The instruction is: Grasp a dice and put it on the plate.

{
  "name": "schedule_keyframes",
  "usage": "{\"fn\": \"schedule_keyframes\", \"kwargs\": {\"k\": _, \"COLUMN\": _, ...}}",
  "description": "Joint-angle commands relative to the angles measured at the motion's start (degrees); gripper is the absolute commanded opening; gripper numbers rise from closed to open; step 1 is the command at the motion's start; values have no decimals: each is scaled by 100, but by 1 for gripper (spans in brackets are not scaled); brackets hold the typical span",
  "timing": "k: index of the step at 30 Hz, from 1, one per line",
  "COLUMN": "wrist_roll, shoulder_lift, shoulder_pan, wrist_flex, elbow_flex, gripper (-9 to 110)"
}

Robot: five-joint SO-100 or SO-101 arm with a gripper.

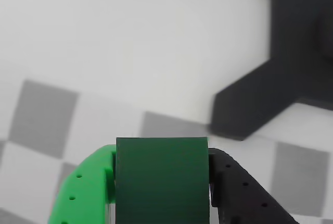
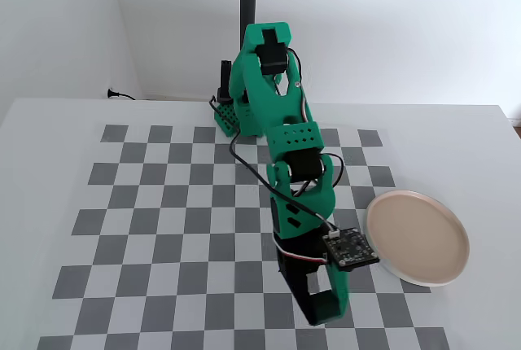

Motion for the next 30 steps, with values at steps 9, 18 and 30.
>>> {"fn": "schedule_keyframes", "kwargs": {"k": 9, "wrist_roll": 105, "shoulder_lift": 1556, "shoulder_pan": -1151, "wrist_flex": -325, "elbow_flex": 800, "gripper": -4}}
{"fn": "schedule_keyframes", "kwargs": {"k": 18, "wrist_roll": 229, "shoulder_lift": 1433, "shoulder_pan": -1679, "wrist_flex": -387, "elbow_flex": 826, "gripper": -4}}
{"fn": "schedule_keyframes", "kwargs": {"k": 30, "wrist_roll": 193, "shoulder_lift": 984, "shoulder_pan": -2540, "wrist_flex": -536, "elbow_flex": 826, "gripper": -4}}
